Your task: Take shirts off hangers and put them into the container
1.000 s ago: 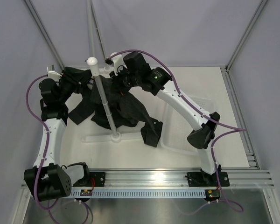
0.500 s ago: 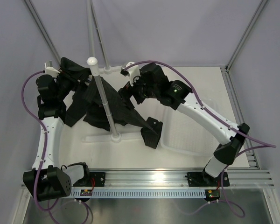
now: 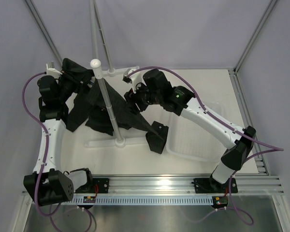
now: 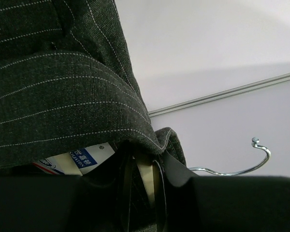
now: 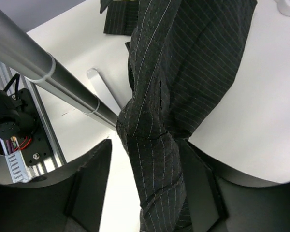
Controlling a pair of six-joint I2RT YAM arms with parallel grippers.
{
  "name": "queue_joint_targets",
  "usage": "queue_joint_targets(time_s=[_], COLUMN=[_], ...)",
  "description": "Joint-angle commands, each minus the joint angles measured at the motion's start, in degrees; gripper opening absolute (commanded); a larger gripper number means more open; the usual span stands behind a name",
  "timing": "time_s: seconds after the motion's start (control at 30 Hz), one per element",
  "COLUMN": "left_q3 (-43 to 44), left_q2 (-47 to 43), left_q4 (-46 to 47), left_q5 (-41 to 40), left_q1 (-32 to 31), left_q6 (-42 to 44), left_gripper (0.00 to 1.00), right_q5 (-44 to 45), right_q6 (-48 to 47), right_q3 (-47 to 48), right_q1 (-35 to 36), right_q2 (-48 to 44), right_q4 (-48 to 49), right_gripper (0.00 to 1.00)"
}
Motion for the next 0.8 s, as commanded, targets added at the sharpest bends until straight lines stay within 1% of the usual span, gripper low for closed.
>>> queue_joint_targets(time_s=[0.0,0.03,0.1,0.2,0.3,0.33,0.4,0.47,0.57,0.63,0.77], left_q3=[3.11,3.11,2.94,2.85,2.85,2.85,3.02,3.28,3.9,4.25,4.34], left_q2=[0.09,0.18,0.27,0.45,0.36,0.27,0.18,0.1,0.18,0.44,1.41], left_q4=[4.11,4.11,4.29,4.99,5.08,5.17,4.99,4.56,3.77,3.5,3.58], left_q5=[0.15,0.23,0.24,0.67,1.11,1.11,1.29,1.2,0.76,0.59,-0.11], left_q1=[0.28,0.2,0.19,0.19,0.19,0.19,0.19,0.28,0.19,0.19,0.28], left_q6=[0.41,0.41,0.41,-0.02,-0.11,-0.2,-0.2,0.06,0.76,1.11,1.55], left_gripper=[0.0,0.0,0.0,0.0,0.0,0.0,0.0,0.0,0.0,0.0,0.0], right_q5=[-2.17,-2.08,-2.52,-2.69,-2.34,-2.34,-1.91,-0.07,3.79,8.79,15.12], right_q6=[0.64,0.99,1.26,1.44,1.43,1.43,1.43,1.78,2.93,4.16,6.61], right_q3=[-1.73,-2.25,-4.36,-6.47,-6.39,-6.3,-5.86,-5.34,-6.47,-8.22,-11.82], right_q1=[0.45,0.54,0.45,0.45,0.45,0.45,0.45,0.46,0.63,0.89,1.42], right_q2=[-0.34,-0.43,-1.21,-1.92,-1.66,-1.57,-1.48,-1.57,-3.23,-5.95,-11.23], right_q4=[2.83,2.92,3.97,5.03,4.77,4.68,4.42,3.8,3.1,2.66,1.26], right_gripper=[0.59,0.55,0.51,0.49,0.43,0.4,0.24,0.01,0.0,0.0,0.0])
